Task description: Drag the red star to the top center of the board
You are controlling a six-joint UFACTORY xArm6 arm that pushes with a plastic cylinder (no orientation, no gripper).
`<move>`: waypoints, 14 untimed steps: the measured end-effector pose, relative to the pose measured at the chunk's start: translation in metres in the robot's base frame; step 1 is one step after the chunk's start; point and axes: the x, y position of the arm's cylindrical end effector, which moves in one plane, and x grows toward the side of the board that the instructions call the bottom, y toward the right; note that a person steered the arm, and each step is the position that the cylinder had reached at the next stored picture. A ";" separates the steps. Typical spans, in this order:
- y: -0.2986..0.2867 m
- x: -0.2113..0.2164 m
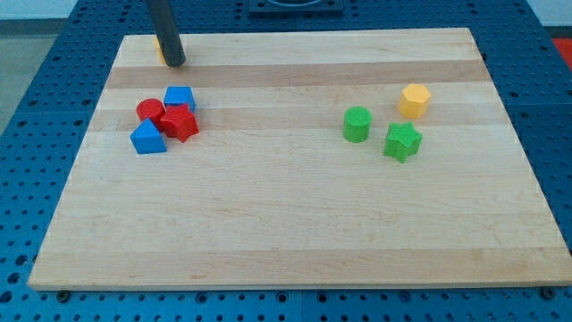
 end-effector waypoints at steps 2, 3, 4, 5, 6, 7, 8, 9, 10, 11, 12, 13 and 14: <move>0.002 0.018; -0.001 0.040; -0.024 0.055; -0.045 0.068; -0.055 0.089; -0.049 0.102; -0.039 0.119; -0.021 0.140; 0.010 0.152; 0.033 0.153; 0.049 0.155; 0.075 0.155; 0.095 0.153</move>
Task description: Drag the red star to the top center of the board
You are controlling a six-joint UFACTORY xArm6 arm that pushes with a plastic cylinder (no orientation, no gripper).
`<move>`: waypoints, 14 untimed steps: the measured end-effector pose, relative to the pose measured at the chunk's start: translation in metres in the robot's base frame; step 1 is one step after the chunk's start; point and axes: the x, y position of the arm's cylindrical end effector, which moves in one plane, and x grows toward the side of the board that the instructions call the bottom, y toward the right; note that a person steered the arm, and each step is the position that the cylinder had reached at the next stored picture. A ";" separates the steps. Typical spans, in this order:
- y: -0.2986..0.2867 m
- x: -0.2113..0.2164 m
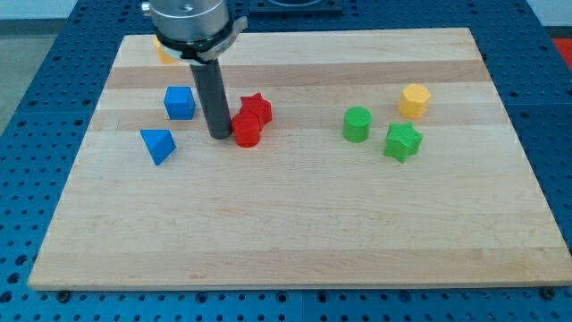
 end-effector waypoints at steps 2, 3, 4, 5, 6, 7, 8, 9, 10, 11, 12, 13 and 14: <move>0.022 -0.024; 0.043 -0.032; 0.067 -0.030; 0.087 -0.022; 0.101 -0.019; 0.101 -0.030; 0.101 -0.051; 0.101 -0.069; 0.108 -0.069; 0.123 -0.069; 0.134 -0.069; 0.134 -0.080; 0.134 -0.098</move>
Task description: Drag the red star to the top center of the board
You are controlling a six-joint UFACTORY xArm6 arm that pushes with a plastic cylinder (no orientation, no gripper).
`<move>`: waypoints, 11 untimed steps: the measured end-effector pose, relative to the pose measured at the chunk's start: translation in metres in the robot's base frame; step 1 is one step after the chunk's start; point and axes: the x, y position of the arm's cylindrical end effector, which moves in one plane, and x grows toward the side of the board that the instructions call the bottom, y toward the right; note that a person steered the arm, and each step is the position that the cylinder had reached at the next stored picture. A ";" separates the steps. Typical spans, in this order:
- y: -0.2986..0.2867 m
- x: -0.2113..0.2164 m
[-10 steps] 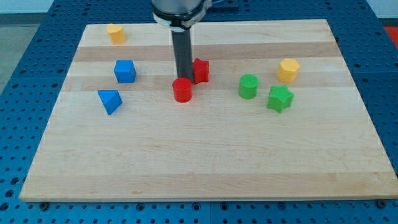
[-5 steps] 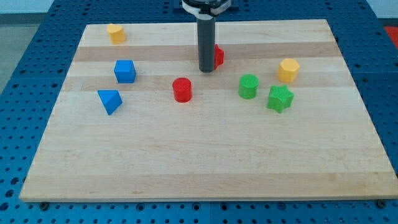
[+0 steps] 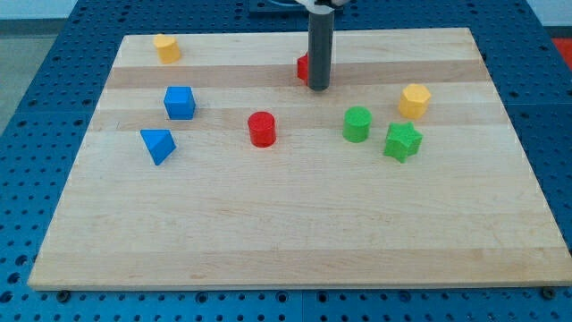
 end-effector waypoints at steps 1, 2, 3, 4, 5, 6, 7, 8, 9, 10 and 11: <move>0.000 -0.022; 0.000 -0.032; 0.000 -0.033; -0.001 -0.038; -0.001 -0.041; -0.003 -0.047; -0.003 -0.047; -0.003 -0.045; 0.007 -0.035; 0.025 -0.040; 0.038 -0.059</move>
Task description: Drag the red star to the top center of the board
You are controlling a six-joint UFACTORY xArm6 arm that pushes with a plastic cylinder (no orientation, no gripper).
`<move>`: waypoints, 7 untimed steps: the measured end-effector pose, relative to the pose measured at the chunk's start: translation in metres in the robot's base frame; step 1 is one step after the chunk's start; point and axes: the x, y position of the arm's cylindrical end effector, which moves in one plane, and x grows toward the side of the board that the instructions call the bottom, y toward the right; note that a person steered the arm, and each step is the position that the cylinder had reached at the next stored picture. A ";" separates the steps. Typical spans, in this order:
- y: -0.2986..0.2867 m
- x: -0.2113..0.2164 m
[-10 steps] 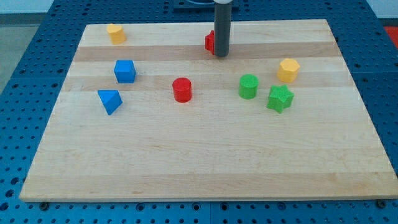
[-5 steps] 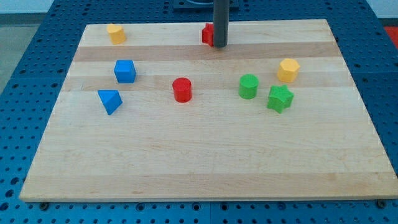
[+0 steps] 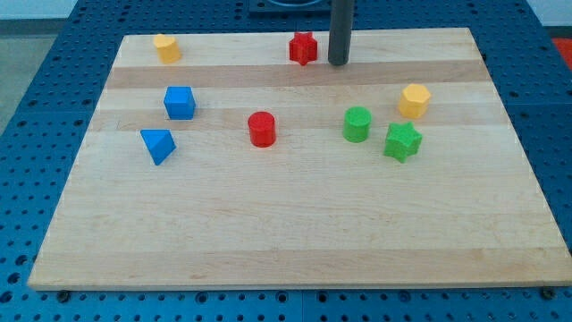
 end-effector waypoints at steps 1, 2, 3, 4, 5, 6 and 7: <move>0.002 -0.010; -0.002 -0.010; -0.010 -0.010; -0.019 -0.010; -0.031 -0.010; -0.039 -0.010; -0.039 -0.010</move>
